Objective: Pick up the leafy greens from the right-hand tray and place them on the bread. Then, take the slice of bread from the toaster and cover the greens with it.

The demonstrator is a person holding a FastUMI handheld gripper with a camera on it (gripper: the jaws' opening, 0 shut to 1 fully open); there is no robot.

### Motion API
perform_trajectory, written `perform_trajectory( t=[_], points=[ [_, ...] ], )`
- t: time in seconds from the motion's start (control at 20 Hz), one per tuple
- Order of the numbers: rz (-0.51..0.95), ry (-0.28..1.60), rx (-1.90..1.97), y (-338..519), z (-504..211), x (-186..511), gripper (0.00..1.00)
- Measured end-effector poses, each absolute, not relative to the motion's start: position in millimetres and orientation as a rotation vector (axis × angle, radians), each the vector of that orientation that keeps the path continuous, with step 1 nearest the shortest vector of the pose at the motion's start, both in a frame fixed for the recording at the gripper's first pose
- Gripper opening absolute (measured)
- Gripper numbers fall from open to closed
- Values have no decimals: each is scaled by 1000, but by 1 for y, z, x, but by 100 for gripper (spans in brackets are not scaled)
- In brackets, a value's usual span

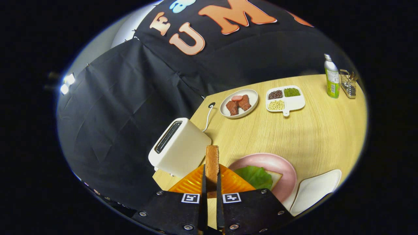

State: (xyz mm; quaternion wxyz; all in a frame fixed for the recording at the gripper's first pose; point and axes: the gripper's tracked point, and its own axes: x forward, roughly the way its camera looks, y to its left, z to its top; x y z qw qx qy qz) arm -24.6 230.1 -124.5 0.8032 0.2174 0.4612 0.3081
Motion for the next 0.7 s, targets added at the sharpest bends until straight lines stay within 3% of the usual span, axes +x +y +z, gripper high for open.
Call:
perform_trajectory(
  t=[0.7],
  points=[
    [581,1101,444,191,-215,-35,11]
  ],
)
